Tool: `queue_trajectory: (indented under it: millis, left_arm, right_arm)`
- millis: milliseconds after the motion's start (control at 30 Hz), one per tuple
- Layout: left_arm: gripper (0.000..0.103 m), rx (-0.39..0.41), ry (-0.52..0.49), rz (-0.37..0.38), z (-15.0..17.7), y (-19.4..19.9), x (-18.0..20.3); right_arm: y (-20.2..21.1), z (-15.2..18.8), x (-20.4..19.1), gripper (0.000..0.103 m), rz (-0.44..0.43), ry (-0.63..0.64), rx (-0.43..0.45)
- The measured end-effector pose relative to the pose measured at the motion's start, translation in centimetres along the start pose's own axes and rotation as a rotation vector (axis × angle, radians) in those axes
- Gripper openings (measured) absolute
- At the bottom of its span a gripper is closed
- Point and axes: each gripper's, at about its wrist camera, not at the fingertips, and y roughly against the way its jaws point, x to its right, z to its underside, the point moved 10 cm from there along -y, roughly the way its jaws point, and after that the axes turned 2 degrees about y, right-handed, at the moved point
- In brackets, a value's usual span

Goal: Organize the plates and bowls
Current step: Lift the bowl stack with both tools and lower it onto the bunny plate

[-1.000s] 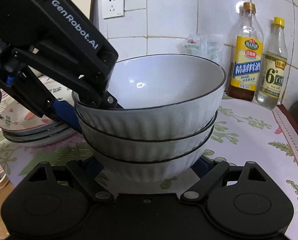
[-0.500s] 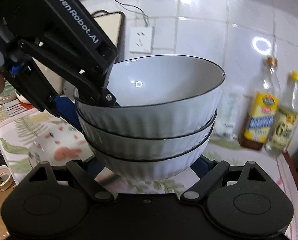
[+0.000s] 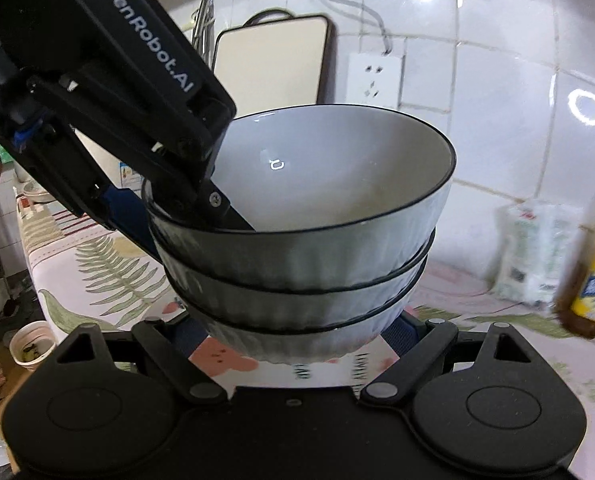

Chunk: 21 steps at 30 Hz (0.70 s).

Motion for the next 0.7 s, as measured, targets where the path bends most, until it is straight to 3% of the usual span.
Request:
queue_trajectory:
  millis: [333,700]
  left_arm:
    - [0.038,-0.039,0.034,-0.025,-0.2,-3.1,-3.4]
    - [0.038,-0.07,0.022,-0.005,0.1,-5.4,-3.8]
  right_arm:
    - [-4.2,1.9,-1.7,0.093,-0.024,-0.003,-0.061]
    - [-5.7,3.4,-1.7,0.093,0.018,-0.011,-0.13]
